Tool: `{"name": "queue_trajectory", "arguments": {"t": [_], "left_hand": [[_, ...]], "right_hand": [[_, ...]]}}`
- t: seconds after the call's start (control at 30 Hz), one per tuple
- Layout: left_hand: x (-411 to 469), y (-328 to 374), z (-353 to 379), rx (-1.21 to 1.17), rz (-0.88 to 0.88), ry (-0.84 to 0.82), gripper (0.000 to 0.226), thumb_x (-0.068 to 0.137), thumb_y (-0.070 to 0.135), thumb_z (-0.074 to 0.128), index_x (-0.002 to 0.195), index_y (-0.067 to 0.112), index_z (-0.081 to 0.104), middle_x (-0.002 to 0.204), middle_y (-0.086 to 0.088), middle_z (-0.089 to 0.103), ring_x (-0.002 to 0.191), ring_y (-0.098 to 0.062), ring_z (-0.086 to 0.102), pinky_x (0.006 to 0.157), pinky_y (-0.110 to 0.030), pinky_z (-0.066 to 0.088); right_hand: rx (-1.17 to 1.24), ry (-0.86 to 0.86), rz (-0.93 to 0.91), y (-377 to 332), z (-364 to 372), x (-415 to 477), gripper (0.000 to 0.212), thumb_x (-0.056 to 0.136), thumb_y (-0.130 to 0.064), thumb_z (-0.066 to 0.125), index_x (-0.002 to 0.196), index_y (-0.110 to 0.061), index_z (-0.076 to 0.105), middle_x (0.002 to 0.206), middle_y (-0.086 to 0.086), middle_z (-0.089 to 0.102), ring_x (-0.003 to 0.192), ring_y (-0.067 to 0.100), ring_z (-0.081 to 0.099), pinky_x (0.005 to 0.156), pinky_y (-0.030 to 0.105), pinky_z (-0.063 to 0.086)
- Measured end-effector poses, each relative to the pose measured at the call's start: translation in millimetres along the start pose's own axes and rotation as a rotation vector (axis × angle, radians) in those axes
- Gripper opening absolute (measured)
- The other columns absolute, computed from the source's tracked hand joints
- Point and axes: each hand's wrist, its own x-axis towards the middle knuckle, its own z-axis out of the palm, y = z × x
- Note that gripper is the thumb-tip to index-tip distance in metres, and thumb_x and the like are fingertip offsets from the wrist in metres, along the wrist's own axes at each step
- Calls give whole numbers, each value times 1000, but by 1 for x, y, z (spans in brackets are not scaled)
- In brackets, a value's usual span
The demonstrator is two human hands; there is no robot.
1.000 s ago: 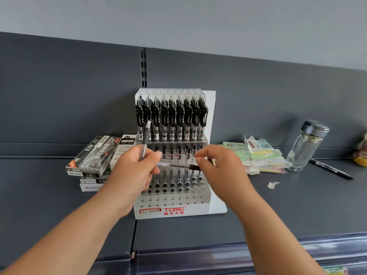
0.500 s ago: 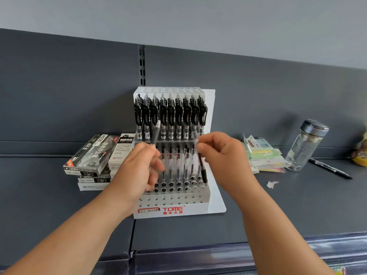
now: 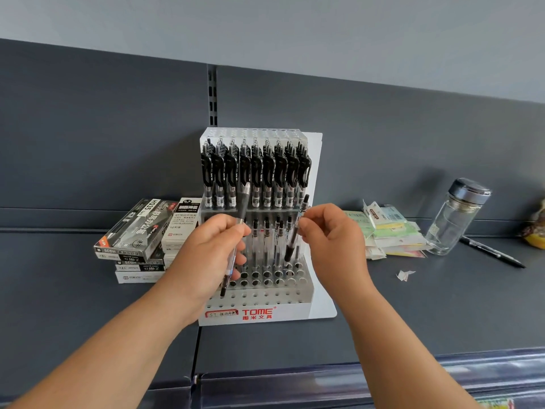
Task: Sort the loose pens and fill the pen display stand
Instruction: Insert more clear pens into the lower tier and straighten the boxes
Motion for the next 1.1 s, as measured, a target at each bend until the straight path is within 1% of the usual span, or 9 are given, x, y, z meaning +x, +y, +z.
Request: {"name": "queue_trajectory", "arguments": {"t": [0.13,0.23,0.33,0.47,0.57,0.67,0.87,0.97,1.1], "left_hand": [[1,-1,-1,7,7,-3,19,97,16,47,91,14,65,80,-2,54,69,-11,56,56,-26,50],[2,-3,-2,9,11,-4,19,97,17,47,93,15,66,79,-3,53,74,-13,57,58,-27,53],[2,-4,-2,-17,11,-9,19,96,17,49,93,16,68,74,1,54,77,-14,57,63,-31,56],[3,-5,-3,-49,-4,-13,19,95,19,52,91,21,70,70,6,58,77,-14,60,74,-38,57],[4,-5,-4,-79,-26,-27,18,95,18,52,95,20,70,75,2,62,74,-12,60,65,-30,55],[4,-5,-4,-106,-39,-31,18,95,17,52,97,16,70,76,0,62,67,-10,57,56,-23,50],[4,-6,-3,-142,-51,-34,17,94,16,53,97,15,70,74,1,63,67,-12,57,63,-29,52],[4,-5,-2,-142,-51,-42,17,94,16,54,97,14,70,70,5,63,64,-10,57,61,-28,51],[3,-5,-2,-135,-52,-42,17,94,17,54,97,15,70,70,5,63,64,-9,58,60,-28,52]], "right_hand": [[-110,-21,-32,4,2,0,16,91,-15,59,81,-27,60,73,-3,65,70,16,60,65,25,50],[-243,-88,-2,16,7,-6,16,93,-17,57,80,-27,59,67,-6,60,59,7,51,54,19,44],[-276,-106,28,24,9,-9,20,93,-19,56,76,-28,56,64,-7,58,55,5,48,53,17,39],[-295,-146,54,21,8,-2,16,93,-20,57,78,-24,59,65,-7,58,60,9,50,55,22,39],[-279,-130,63,21,9,-1,14,92,-18,57,79,-22,60,68,-2,61,62,11,53,54,22,42],[-211,-66,88,23,6,-5,14,92,-16,56,80,-21,60,73,1,64,58,5,53,49,12,42],[-197,-99,89,23,1,-7,16,93,-15,57,78,-20,58,73,4,65,58,8,52,47,10,41],[-235,-105,55,22,0,-9,16,93,-15,57,77,-18,57,69,4,63,50,2,45,45,10,38],[-300,-119,23,22,0,-9,16,94,-18,56,78,-20,56,66,1,61,54,7,46,47,12,38]]}}
